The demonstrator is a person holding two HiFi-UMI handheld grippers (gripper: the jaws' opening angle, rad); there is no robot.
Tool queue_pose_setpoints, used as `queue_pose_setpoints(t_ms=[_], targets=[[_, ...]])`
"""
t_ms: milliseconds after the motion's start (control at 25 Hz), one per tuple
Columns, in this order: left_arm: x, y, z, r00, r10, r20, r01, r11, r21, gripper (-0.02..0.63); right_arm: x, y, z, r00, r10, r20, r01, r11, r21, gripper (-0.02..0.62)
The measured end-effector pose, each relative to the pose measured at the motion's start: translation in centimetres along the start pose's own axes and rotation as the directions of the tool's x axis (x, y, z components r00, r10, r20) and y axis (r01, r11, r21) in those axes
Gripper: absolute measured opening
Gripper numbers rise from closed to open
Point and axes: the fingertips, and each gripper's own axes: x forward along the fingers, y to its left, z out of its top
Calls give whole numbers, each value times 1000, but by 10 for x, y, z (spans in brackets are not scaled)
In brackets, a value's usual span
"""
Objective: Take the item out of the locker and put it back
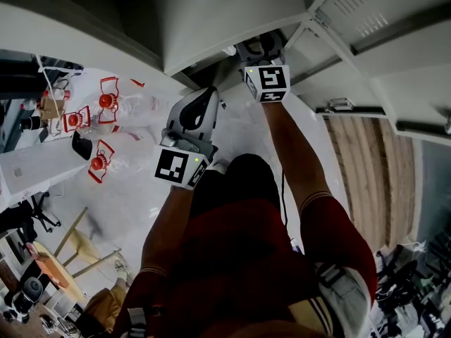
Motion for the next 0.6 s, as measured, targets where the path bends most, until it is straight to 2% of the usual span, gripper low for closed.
queue_pose_setpoints(t_ms=[600], targets=[[-2,-2,18,1000,8,3,-8,1000,-21,6,-26,8,21,1000,-4,-16,5,999,47,219]])
